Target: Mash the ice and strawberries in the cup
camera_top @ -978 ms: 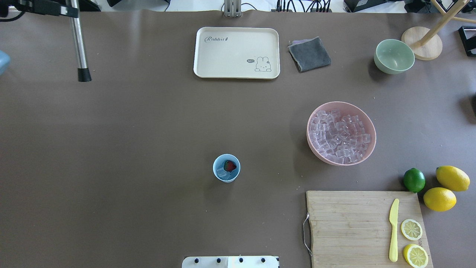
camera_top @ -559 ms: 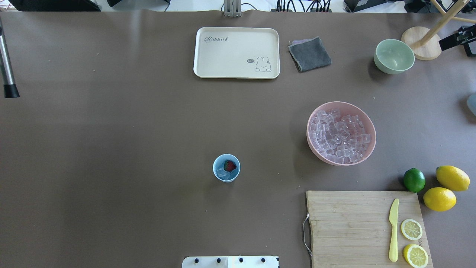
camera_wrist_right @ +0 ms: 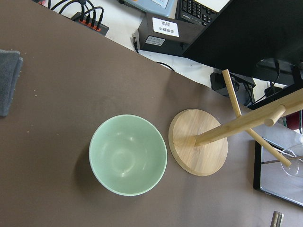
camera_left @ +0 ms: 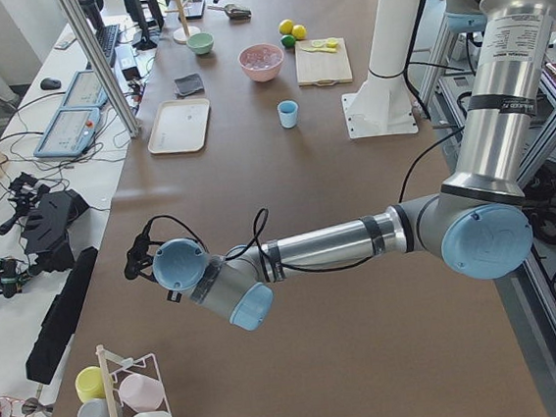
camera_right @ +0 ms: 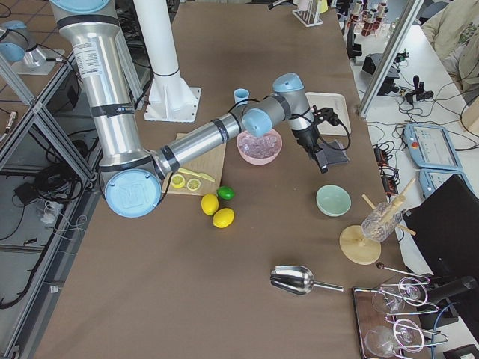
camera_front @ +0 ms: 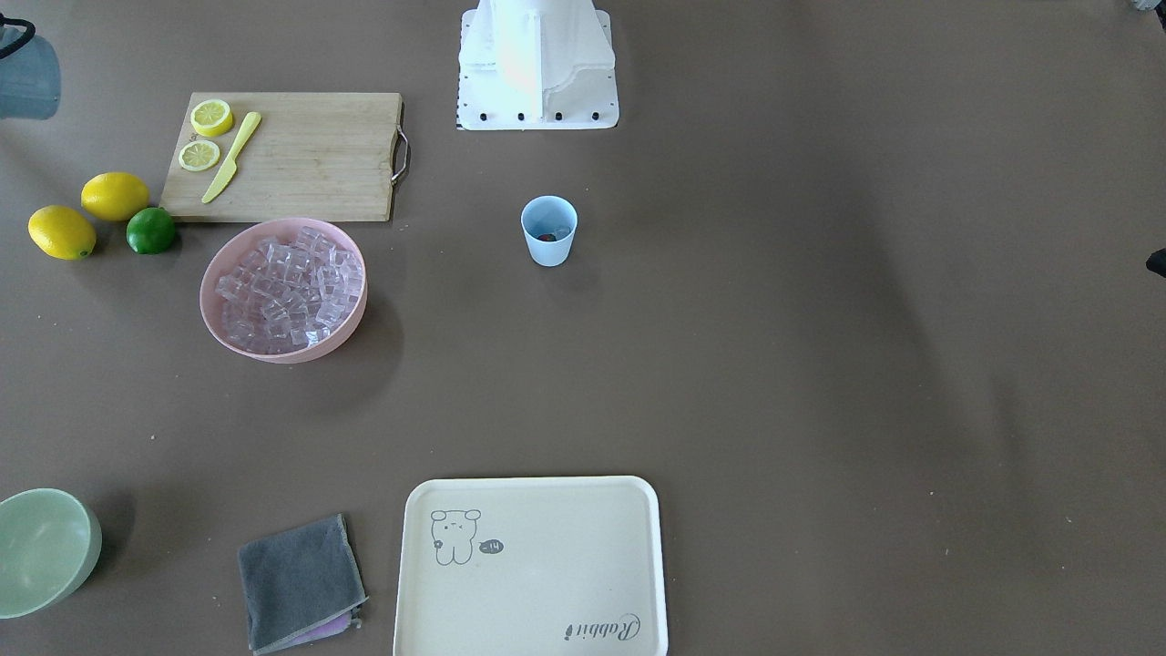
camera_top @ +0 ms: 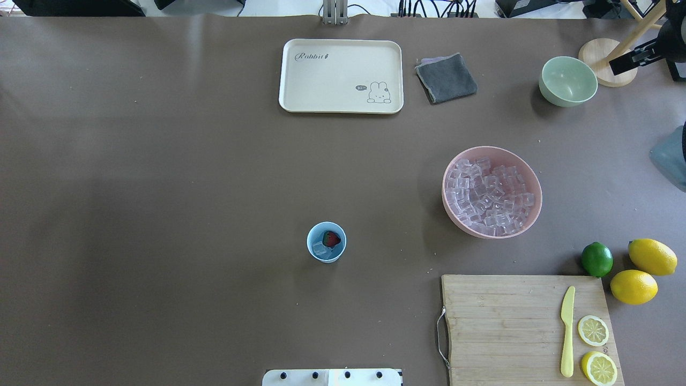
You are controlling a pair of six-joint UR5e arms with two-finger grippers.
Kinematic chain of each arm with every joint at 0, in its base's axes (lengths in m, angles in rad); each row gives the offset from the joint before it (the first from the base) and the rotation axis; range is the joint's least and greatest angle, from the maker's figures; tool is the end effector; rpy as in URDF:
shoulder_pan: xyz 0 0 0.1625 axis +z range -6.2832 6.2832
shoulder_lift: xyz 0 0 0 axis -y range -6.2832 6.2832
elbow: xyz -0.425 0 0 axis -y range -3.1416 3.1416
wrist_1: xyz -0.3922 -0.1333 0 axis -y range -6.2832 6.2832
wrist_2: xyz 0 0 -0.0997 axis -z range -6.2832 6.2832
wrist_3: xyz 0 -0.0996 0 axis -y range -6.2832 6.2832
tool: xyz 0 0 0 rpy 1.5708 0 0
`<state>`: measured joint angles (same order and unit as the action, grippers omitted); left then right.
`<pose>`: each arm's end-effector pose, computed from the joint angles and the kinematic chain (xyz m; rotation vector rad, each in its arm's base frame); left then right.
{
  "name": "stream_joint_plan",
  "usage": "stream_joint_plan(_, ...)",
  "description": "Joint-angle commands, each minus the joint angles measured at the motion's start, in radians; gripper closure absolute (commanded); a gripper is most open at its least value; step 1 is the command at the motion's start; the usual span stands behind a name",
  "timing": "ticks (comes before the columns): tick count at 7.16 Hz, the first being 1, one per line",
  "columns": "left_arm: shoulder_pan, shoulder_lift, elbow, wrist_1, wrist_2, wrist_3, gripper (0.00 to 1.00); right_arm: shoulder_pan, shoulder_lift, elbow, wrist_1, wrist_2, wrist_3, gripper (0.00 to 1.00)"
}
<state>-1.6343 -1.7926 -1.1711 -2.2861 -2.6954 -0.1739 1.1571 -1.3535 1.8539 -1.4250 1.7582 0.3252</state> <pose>-0.0806 -0.5832 0.6324 0.4161 1.1165 0.0934 -0.1258 -0.5719 0.4074 0.5359 -0.4016 -0.1457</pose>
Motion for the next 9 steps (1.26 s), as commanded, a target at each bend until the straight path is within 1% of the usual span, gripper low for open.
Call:
stream_joint_plan(1, 0.004, -0.013, -0.012, 0.164, 0.112, 0.053, 1.00, -0.014, 0.001, 0.001, 0.000, -0.002, 0.000, 0.00)
stream_joint_plan(2, 0.036, -0.016, -0.025, 0.260, 0.191, 0.062, 1.00, -0.017, 0.002, 0.001, 0.001, 0.000, 0.000, 0.00)
stream_joint_plan(3, 0.068, -0.031, -0.021, 0.301, 0.300, 0.060, 1.00, -0.022, 0.004, -0.001, 0.001, 0.000, 0.000, 0.00)
stream_joint_plan(5, 0.167, -0.048, -0.001, 0.324, 0.406, 0.062, 1.00, -0.022, 0.005, 0.001, 0.001, -0.002, 0.000, 0.00)
stream_joint_plan(6, 0.209, -0.045, 0.007, 0.326, 0.411, 0.057, 1.00, -0.023, 0.005, 0.001, 0.001, -0.020, 0.000, 0.00)
stream_joint_plan(7, 0.237, -0.044, 0.025, 0.324, 0.414, 0.065, 1.00, -0.049, 0.016, -0.002, 0.000, -0.055, 0.000, 0.00)
stream_joint_plan(8, 0.254, -0.022, 0.019, 0.323, 0.439, 0.067, 1.00, -0.071, 0.030, -0.010, -0.002, -0.131, 0.000, 0.00)
stream_joint_plan(9, 0.270, -0.018, 0.030, 0.321, 0.472, 0.067, 1.00, -0.071, 0.030, -0.005, -0.002, -0.131, 0.000, 0.00)
